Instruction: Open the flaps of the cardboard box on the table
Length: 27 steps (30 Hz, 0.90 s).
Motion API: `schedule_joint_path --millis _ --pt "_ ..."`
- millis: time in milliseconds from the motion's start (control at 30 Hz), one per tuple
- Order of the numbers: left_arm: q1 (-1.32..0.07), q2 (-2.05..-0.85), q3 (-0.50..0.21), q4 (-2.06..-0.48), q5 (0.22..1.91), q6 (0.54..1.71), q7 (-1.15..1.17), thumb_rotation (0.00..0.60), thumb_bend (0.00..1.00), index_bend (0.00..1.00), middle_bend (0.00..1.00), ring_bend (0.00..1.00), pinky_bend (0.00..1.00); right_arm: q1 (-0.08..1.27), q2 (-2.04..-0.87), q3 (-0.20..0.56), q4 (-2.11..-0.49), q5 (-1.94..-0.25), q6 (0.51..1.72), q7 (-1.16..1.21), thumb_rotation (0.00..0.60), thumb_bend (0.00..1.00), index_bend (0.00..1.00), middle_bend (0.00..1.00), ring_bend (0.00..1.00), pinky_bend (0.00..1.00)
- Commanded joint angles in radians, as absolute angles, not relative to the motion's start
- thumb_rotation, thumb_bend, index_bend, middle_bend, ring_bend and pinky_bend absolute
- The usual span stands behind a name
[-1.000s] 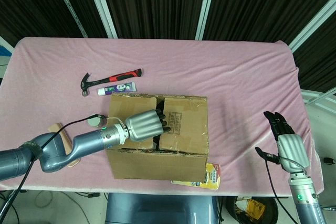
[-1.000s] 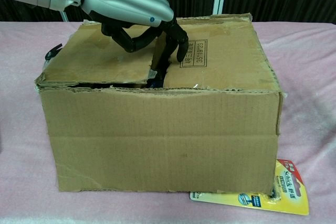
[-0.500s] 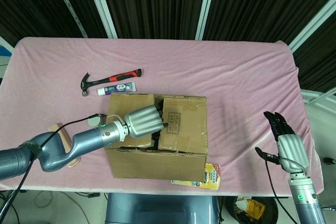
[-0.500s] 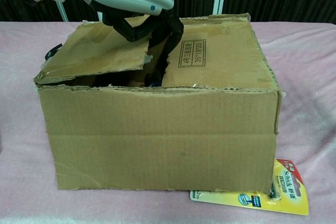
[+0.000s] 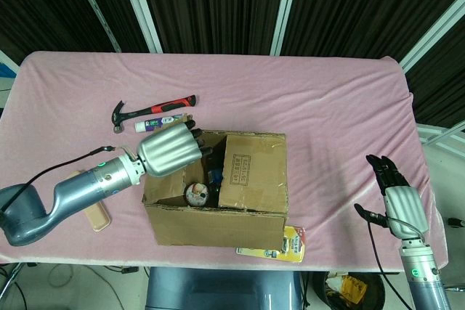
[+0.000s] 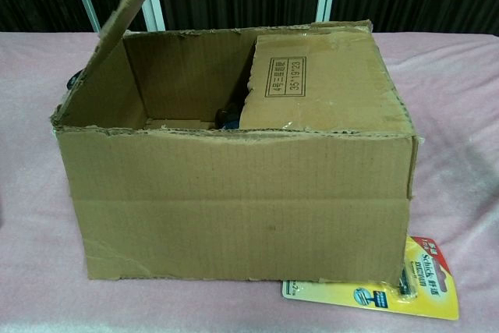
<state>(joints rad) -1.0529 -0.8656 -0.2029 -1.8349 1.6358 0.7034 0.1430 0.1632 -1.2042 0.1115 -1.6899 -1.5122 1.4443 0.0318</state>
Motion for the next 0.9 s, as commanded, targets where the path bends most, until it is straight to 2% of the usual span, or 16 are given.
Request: schedule_joint_path --millis 33,400,900 --pt "-1.011 -0.808 -0.19 -1.856 1.67 0.759 0.105 0.6 1.0 0.41 0.56 0.4 0.41 0.164 -1.207 0.111 -1.686 -1.508 1.441 0.03 0.6 0.28 0.01 0.12 0.05 0.24" --pt "-0.891 -0.663 -0.12 -1.838 1.763 0.892 -0.004 0.6 1.0 0.41 0.56 0.4 0.41 0.165 -1.217 0.103 -1.673 -1.499 1.431 0.018 0.6 0.28 0.01 0.12 0.05 0.24" --pt "-0.681 -0.598 -0.023 -1.676 1.779 1.09 -0.122 0.6 1.0 0.41 0.55 0.4 0.41 0.162 -1.222 0.091 -1.675 -1.493 1.423 0.005 0.6 0.28 0.01 0.12 0.04 0.24"
